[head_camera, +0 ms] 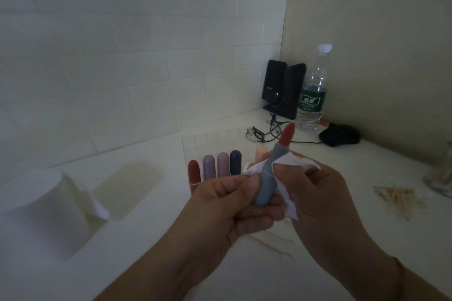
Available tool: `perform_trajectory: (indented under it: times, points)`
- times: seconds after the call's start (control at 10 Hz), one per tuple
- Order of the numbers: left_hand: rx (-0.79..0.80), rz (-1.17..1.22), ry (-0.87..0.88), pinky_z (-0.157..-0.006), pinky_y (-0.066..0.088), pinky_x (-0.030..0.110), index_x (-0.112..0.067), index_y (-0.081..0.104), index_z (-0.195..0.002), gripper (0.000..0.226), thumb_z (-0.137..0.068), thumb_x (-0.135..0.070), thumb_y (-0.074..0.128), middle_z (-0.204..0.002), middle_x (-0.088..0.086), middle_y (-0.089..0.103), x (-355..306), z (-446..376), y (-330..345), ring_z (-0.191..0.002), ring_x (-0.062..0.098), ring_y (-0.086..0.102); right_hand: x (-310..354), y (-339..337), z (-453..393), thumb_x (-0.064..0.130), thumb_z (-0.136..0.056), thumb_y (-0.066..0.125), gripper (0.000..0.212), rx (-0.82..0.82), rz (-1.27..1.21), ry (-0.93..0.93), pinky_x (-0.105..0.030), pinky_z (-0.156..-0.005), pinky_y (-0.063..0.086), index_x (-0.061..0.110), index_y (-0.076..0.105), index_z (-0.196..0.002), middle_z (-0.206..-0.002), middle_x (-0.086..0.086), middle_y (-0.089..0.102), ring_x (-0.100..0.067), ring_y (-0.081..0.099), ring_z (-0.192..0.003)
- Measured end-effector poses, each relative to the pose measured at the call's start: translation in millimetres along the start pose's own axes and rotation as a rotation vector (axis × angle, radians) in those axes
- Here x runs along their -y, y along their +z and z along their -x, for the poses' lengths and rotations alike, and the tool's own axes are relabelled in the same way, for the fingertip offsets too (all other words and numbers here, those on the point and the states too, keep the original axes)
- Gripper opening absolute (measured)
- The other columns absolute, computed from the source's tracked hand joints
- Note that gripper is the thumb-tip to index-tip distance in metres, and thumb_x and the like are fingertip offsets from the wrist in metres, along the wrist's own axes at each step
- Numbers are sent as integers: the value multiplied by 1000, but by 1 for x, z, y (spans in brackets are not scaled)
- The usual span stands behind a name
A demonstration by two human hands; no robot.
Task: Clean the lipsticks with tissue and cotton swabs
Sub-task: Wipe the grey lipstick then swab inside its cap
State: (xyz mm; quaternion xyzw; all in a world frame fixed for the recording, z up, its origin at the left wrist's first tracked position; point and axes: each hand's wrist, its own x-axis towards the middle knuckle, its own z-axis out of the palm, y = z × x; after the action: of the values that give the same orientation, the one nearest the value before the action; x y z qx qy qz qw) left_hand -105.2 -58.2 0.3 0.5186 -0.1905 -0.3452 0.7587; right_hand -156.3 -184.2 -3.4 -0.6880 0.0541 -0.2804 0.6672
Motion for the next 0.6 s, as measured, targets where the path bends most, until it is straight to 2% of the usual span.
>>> perform_trajectory:
  times: [0.1,0.2,0.3,0.4,0.5,0.6]
  points:
    - [-74,-5,62,-57,58,22,-3,77,-79,30,-59,-24,69,-79,20,73,3,-3,-2,-65,20,71,4,3,1,16,-81,61,29,-49,-38,32,-11,-55,51,17,70,-53,-60,8,70,0,66,-59]
    - [-188,-186,181,-66,59,23,-9,78,-76,24,-56,-22,77,-79,12,75,3,-3,-2,-72,20,73,2,6,0,4,-87,57,32,-84,62,49,-3,-47,42,19,60,-60,-50,7,63,0,61,-51]
    - [-402,-569,378,-67,56,17,-23,75,-68,17,-58,-15,87,-70,-11,74,4,-2,-2,-67,5,70,-5,6,-2,7,-92,53,14,-103,92,163,-1,-50,37,12,63,-85,-65,3,57,-5,50,-56]
    - [-498,-815,517,-82,58,32,-28,72,-74,22,-59,-25,88,-76,-18,73,9,-2,-4,-75,0,69,3,7,8,16,-88,62,15,-47,126,-57,-7,-57,46,22,67,-76,-65,8,66,2,61,-60]
    - [-447,-847,523,-83,58,35,-30,67,-78,20,-65,-36,82,-81,-19,71,12,1,1,-77,-1,68,5,1,12,22,-85,64,18,-96,148,-114,-8,-56,48,22,63,-67,-61,10,66,6,61,-59]
    - [-279,-493,325,-63,60,29,-18,72,-82,38,-66,-52,62,-76,-1,74,4,3,6,-66,16,71,0,-1,4,23,-84,63,23,-105,153,-71,-9,-51,47,16,59,-62,-54,6,63,3,59,-52]
